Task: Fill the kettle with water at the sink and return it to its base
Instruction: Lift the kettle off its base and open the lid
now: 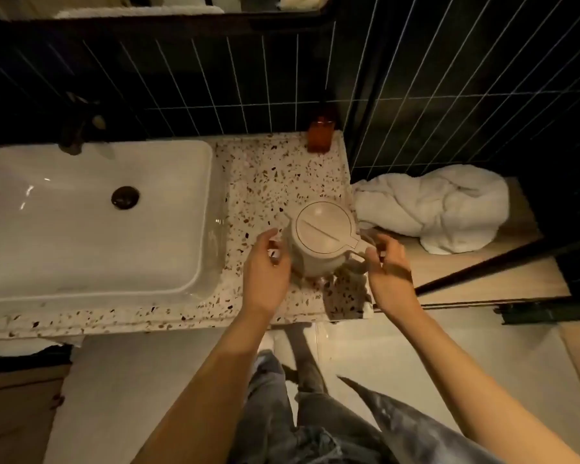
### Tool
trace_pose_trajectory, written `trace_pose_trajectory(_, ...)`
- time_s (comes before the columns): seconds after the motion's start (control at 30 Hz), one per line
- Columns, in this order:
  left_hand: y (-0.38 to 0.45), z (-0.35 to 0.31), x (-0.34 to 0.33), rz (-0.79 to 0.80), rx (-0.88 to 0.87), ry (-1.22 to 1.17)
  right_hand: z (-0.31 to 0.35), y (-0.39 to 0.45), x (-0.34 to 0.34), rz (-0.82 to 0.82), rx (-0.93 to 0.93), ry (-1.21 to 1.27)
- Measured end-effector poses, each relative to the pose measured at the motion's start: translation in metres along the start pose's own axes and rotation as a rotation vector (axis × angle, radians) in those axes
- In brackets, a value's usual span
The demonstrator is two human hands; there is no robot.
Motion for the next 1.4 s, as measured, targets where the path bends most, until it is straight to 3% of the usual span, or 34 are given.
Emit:
trace_pose_trajectory(0.17, 0.040, -0.010, -0.017, 0.214, -0.049, 0.054, -0.003, 0.016, -0.018, -0.017, -0.140, 0.045)
trace_pose_trajectory(0.3, 0.072, -0.001, -0.029, 0.415, 0.134, -0.192, -0.013, 0.018, -0.019, -0.072, -0.218, 0.183)
trace_pose_trajectory(0.5, 0.100, 0.035, -0.042, 0.671, 0.334, -0.251, -0.024, 0.018, -0.022, -0.073, -0.282, 0.319)
trace_pose_trajectory(0.6, 0.103, 0.042, -0.047, 0.727, 0.387, -0.362, -0.024, 0.017, -0.022, -0.052, -0.306, 0.357)
trace_pose_trajectory(0.83, 0.105, 0.038, -0.052, 0.723, 0.487, -0.557, -0.023, 0.020, -0.031, 0.009, -0.352, 0.411)
trace_pose_trajectory(1.03, 0.097, 0.019, -0.037, 0.656, 0.467, -0.688, -0.015, 0.016, -0.024, -0.010, -0.351, 0.490)
trace_pose_trajectory(1.23, 0.080, -0.007, 0.002, 0.565, 0.368, -0.801, 0.023, 0.011, -0.015, 0.045, -0.197, 0.644)
trace_pose_trajectory(1.4, 0.068, -0.018, 0.056, 0.416, 0.266, -0.796, 0.067, 0.005, -0.026, 0.106, -0.050, 0.610)
Point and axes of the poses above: each hand's wrist, its own y-axis towards the middle knuckle, its own x-axis out of the back of the hand, z = x × y, the point moved 4 cm from there along y, towards the middle knuckle, and after that the axes turned 3 degrees about z, right-handed, at the moved point
